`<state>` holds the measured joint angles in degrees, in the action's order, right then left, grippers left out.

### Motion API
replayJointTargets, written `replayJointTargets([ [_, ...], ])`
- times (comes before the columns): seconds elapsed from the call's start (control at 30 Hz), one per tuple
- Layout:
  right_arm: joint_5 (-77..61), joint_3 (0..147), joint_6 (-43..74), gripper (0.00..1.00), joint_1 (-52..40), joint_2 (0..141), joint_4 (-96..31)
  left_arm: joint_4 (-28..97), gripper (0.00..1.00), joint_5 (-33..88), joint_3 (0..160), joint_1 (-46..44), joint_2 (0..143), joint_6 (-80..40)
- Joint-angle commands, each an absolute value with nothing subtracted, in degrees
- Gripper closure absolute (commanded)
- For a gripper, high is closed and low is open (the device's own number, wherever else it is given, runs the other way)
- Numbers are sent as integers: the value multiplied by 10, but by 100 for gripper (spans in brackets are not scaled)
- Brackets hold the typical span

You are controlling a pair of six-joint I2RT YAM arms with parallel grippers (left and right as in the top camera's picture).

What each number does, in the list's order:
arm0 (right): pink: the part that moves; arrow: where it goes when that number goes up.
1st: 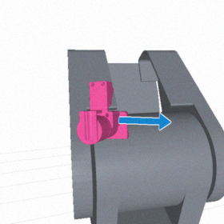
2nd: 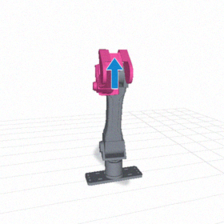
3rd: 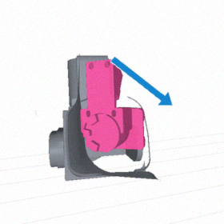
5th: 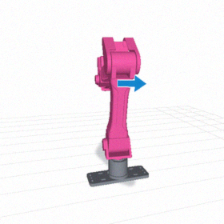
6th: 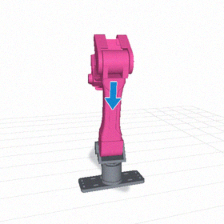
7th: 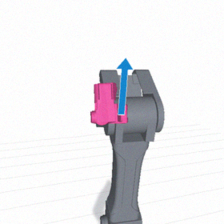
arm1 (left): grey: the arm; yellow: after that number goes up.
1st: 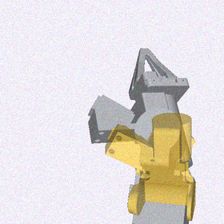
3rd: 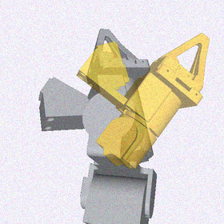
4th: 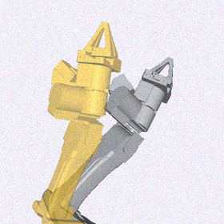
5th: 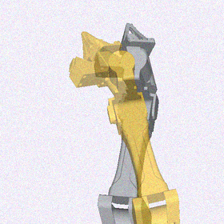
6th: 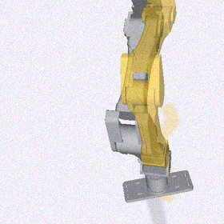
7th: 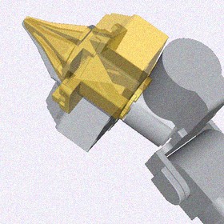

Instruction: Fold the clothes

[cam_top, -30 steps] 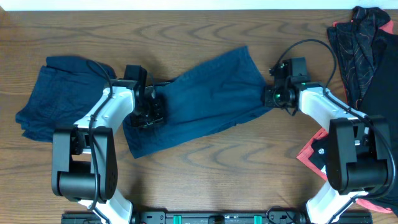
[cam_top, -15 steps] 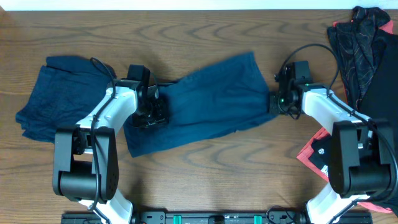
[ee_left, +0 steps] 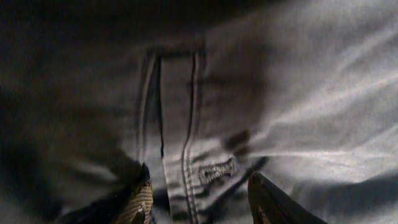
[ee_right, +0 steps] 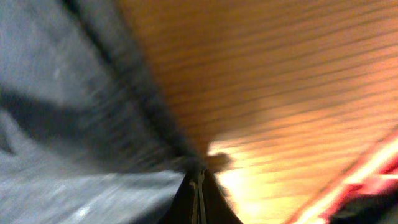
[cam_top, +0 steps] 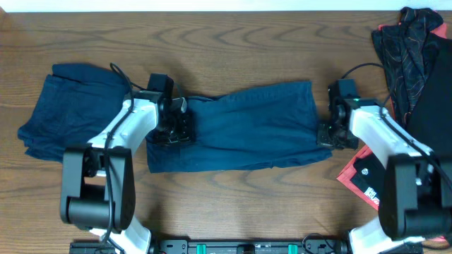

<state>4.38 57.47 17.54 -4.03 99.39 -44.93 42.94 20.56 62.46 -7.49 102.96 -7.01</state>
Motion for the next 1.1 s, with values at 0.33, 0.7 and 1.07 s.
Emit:
replayJointTargets([
  [0.33, -7, 587, 102, 63, -31, 776, -402, 449, 9, 127, 667, 20, 824, -60],
  [0.7, -39, 587, 102, 64, -30, 785, -429, 477, 2, 236, 658, 117, 961, -57],
  [1.07, -39, 587, 102, 64, -30, 789, -433, 446, 2, 334, 658, 125, 1121, 7],
])
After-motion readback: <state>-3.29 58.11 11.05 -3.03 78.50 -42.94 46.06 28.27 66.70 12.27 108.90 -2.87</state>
